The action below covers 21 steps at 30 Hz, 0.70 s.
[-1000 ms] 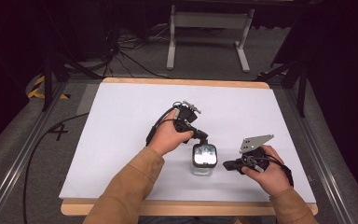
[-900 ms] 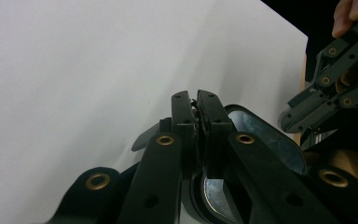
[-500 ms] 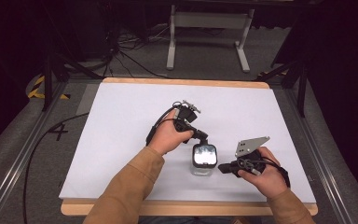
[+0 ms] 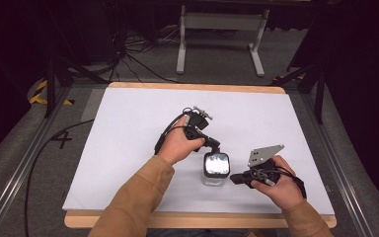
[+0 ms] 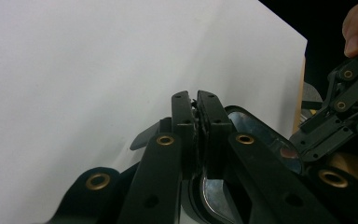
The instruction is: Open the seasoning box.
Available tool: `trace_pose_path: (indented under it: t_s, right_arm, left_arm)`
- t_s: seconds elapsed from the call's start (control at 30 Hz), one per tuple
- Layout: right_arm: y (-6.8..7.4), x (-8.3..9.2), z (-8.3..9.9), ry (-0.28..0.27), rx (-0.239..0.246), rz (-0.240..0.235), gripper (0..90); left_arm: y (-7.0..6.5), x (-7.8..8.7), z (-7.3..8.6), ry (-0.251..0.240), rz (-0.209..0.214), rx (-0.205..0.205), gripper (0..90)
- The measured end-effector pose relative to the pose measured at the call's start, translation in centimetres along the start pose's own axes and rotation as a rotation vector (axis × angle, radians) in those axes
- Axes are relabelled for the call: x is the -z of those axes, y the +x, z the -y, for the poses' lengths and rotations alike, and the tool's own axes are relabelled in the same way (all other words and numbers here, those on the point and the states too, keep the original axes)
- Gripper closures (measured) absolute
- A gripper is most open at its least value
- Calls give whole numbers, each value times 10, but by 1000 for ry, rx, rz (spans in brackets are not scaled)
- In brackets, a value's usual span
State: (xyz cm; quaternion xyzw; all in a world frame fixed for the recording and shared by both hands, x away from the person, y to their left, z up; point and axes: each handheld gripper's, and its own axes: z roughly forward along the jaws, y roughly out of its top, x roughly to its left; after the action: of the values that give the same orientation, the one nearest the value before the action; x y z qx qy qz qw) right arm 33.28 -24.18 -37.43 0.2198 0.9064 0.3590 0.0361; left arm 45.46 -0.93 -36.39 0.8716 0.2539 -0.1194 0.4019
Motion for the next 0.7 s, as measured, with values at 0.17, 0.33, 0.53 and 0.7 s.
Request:
trace_pose_path:
  t_s: [0.17, 0.33, 0.53, 0.7]
  right_arm:
    - [1, 0, -1, -1, 3, 0, 900]
    - [3, -1, -2, -4, 4, 0, 900]
    - [4, -3, -3, -11, 11, 3, 900]
    - [4, -2, -4, -23, 10, 9, 900]
  left_arm:
    - [0, 0, 0, 5, 2, 14, 868]
    - [1, 1, 0, 6, 5, 29, 869]
    - [3, 1, 0, 18, 18, 63, 868]
    - [5, 1, 0, 14, 29, 79, 869]
